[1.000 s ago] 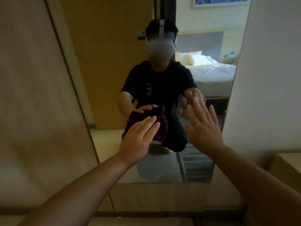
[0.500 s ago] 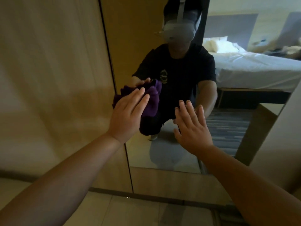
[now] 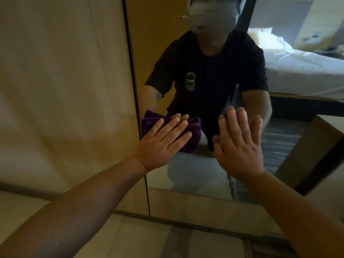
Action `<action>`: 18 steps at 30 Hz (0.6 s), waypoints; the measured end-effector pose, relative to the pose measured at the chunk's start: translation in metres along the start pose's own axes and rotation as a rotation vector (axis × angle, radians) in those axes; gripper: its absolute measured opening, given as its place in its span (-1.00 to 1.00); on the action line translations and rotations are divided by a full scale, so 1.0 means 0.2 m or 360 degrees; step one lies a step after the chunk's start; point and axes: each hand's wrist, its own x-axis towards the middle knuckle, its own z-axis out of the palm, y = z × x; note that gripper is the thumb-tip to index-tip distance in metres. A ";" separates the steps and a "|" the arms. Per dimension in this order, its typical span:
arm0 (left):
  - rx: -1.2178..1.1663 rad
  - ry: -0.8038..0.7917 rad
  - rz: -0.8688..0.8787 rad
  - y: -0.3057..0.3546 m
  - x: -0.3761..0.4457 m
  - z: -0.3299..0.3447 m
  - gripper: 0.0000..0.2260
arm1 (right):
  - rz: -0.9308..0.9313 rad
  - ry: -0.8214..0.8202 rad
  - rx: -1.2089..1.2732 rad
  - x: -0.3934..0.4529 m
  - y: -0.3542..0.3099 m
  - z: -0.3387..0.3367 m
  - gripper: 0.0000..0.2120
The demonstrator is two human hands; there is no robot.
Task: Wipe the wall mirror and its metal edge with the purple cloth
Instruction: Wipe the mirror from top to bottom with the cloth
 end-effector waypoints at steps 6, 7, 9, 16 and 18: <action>0.0004 -0.0241 0.0120 0.31 -0.53 0.19 -0.54 | -0.0015 0.0262 0.0039 -0.01 0.01 0.10 -0.32; 0.0018 -0.0339 0.0144 0.36 -0.62 0.20 -0.56 | -0.0009 0.0255 0.0047 -0.02 0.01 0.10 -0.31; -0.0015 -0.0546 0.0196 0.44 -0.73 0.19 -0.58 | -0.0001 0.0231 0.0048 -0.02 0.01 0.10 -0.31; -0.0252 -0.0935 0.0040 0.49 -0.69 0.03 -0.55 | 0.0003 -0.0138 0.0067 -0.01 0.03 -0.01 -0.35; -0.0338 -0.0797 -0.0102 0.43 -0.55 -0.04 -0.55 | -0.0034 -0.0241 0.0062 -0.02 0.05 -0.07 -0.34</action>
